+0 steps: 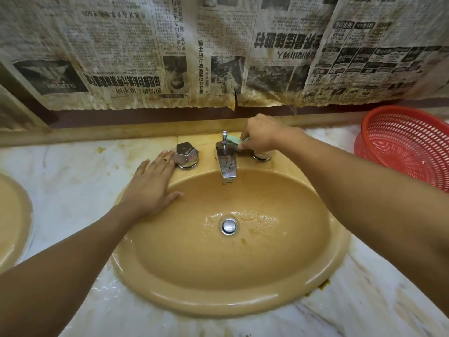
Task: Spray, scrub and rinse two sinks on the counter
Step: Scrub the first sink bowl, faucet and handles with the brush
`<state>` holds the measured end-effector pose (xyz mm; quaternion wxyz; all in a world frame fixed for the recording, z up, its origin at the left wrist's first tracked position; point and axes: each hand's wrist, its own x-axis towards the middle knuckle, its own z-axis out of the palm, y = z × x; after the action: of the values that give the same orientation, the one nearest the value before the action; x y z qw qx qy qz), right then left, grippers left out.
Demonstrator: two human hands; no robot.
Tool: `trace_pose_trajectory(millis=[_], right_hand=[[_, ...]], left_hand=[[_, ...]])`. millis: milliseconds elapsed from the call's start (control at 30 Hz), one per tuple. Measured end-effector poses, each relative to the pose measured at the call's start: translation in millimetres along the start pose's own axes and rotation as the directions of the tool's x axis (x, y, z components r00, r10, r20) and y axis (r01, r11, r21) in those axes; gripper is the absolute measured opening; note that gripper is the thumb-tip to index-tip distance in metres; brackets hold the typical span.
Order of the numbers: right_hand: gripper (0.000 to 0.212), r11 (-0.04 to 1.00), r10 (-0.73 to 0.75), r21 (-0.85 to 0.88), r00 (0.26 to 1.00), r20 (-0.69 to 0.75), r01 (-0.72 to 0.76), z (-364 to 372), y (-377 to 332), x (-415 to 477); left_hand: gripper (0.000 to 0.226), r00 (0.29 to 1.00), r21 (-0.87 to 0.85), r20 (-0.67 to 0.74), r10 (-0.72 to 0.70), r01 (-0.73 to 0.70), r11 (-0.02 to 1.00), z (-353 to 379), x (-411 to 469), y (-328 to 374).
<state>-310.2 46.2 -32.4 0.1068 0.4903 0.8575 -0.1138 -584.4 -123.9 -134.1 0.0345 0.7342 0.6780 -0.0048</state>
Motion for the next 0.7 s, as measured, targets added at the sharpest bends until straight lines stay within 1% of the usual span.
trace_pose_trajectory(millis=[100,167,233,367,467,533,567,700], right_hand=[[0.029,0.998,-0.048,0.050,0.999,0.023,0.047,-8,9,6],[0.030,0.992,-0.071,0.099,0.997,-0.010,0.071,-10,15,4],[0.032,0.987,-0.061,0.150,0.998,-0.019,0.064,-10,21,6],[0.033,0.989,-0.065,0.135,0.998,0.020,0.062,-12,11,23],[0.028,0.979,-0.060,0.201,0.993,0.106,0.038,-16,11,36],[0.021,0.978,-0.050,0.208,0.984,0.172,0.014,-20,18,39],[0.020,0.979,-0.055,0.205,0.982,0.180,0.017,-21,22,40],[0.031,0.969,-0.089,0.239,0.990,0.109,0.061,-10,14,46]], left_hand=[[0.099,1.000,-0.011,-0.012,0.005,-0.005,1.000,0,0,-1],[0.099,1.000,-0.014,-0.011,0.007,-0.007,1.000,0,-1,-1],[0.098,1.000,-0.016,-0.016,0.008,-0.008,1.000,0,-1,-1],[0.098,1.000,-0.021,-0.021,0.011,-0.011,1.000,0,-1,-1],[0.097,0.999,-0.034,-0.032,0.011,-0.012,0.999,1,-1,-2],[0.097,1.000,-0.036,-0.027,0.013,-0.014,0.999,2,0,-3],[0.097,1.000,-0.035,-0.025,0.013,-0.013,0.999,2,1,-3],[0.099,1.000,-0.040,-0.027,0.013,-0.014,0.999,3,4,-1]])
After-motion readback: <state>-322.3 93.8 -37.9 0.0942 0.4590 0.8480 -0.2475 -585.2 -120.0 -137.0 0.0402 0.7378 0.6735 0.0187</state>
